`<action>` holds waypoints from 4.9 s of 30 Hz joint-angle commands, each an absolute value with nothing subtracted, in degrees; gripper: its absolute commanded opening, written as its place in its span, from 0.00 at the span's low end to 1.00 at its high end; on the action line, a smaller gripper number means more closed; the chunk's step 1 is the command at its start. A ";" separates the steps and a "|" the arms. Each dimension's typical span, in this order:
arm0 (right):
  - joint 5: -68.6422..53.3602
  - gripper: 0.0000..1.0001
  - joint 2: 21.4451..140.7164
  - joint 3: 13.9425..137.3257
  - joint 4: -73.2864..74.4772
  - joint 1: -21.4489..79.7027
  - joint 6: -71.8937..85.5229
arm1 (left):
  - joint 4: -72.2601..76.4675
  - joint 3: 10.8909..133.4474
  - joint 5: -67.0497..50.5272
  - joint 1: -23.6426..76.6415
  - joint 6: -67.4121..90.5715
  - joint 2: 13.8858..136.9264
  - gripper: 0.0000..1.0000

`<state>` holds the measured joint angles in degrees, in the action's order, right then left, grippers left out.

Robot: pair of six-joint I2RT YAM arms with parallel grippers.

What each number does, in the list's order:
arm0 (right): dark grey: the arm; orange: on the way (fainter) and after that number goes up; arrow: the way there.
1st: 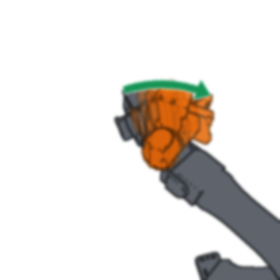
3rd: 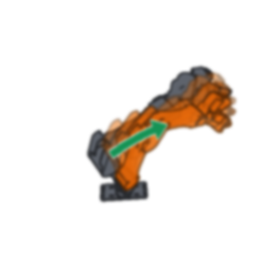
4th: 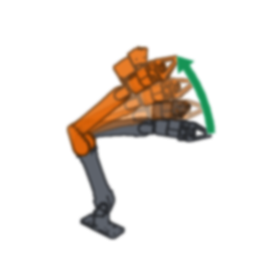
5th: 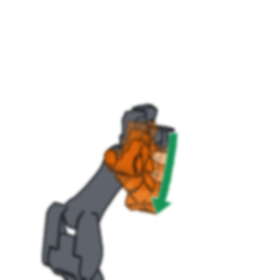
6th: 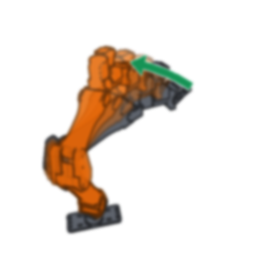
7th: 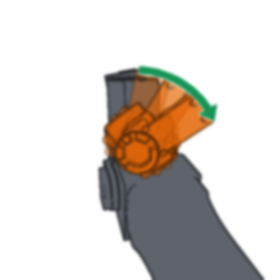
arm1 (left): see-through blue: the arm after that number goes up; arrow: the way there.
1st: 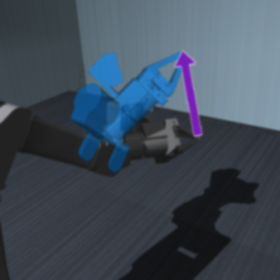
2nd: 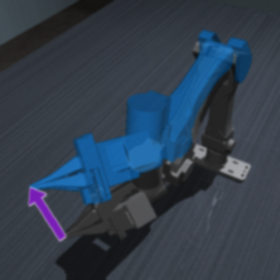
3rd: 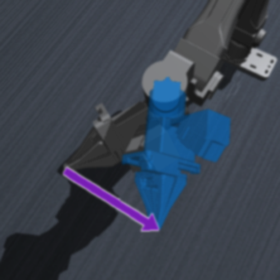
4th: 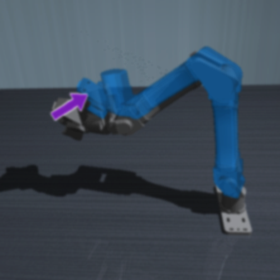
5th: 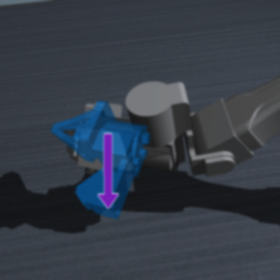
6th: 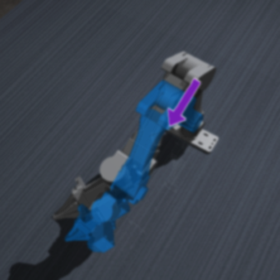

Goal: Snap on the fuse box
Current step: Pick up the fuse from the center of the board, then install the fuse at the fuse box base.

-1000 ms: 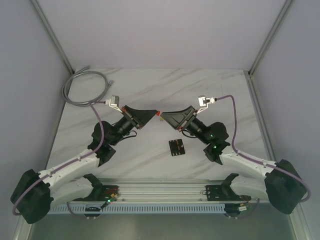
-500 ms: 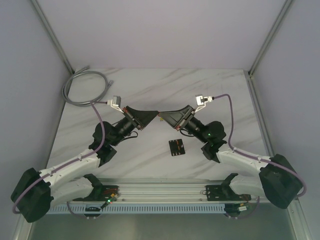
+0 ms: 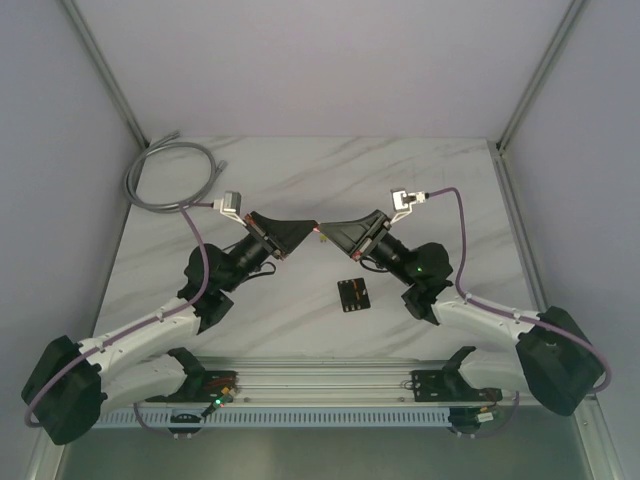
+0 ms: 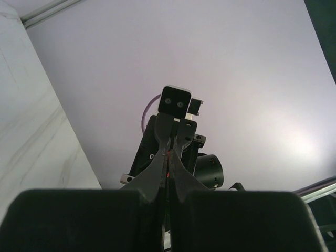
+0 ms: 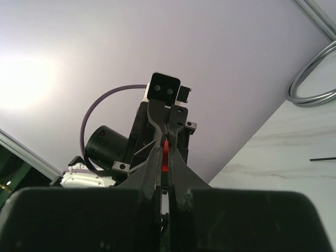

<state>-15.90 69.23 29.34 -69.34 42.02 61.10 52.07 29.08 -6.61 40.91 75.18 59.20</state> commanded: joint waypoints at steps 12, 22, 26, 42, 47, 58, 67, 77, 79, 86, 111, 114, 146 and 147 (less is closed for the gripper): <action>-13.32 0.00 61.34 41.19 -19.08 40.34 44.14 | 24.08 30.55 5.29 40.27 56.72 48.72 0.51; -4.56 0.00 69.12 59.51 22.09 40.34 34.44 | 7.19 31.20 7.98 39.81 42.57 46.58 0.81; -1.06 0.00 74.29 65.98 34.22 40.58 32.08 | 3.52 31.48 9.75 39.81 38.93 46.90 0.91; 8.41 0.00 93.83 75.43 47.92 45.93 29.20 | -0.43 30.00 13.38 39.75 37.00 51.65 1.00; 8.12 0.00 95.86 73.71 43.98 46.48 29.09 | -0.43 30.31 12.48 39.73 37.85 53.27 1.00; 9.67 0.00 97.77 69.45 39.66 47.10 29.56 | -0.39 30.61 11.74 39.67 39.01 54.40 1.00; 10.16 0.00 98.56 67.32 37.70 47.46 30.30 | -0.38 30.65 11.73 39.64 39.41 54.67 1.00; 11.18 0.00 99.02 66.97 36.93 47.64 30.52 | -0.43 30.63 11.84 39.69 39.77 54.66 1.00; 11.14 0.00 98.97 66.83 36.64 47.63 30.61 | -0.42 30.62 11.73 39.67 39.77 54.80 1.00; 10.93 0.00 99.16 65.93 35.50 47.72 31.04 | -0.39 30.93 11.22 39.64 40.11 55.59 1.00; 12.49 0.00 97.12 65.32 34.05 47.93 32.65 | -0.44 30.51 10.63 39.64 40.87 55.09 1.00; 12.12 0.00 97.03 65.15 33.67 47.99 32.63 | -0.44 30.49 10.59 39.63 40.88 55.15 1.00; 11.17 0.00 96.85 63.71 31.10 48.86 28.58 | -0.40 30.43 10.37 39.60 41.27 55.46 1.00; 11.32 0.00 96.90 63.58 31.11 48.85 28.57 | -0.43 30.41 10.33 39.63 41.28 55.46 1.00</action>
<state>10.70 96.77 64.60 31.70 48.40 29.61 -0.08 29.98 10.94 39.86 41.10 55.46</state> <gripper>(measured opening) 0.048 0.998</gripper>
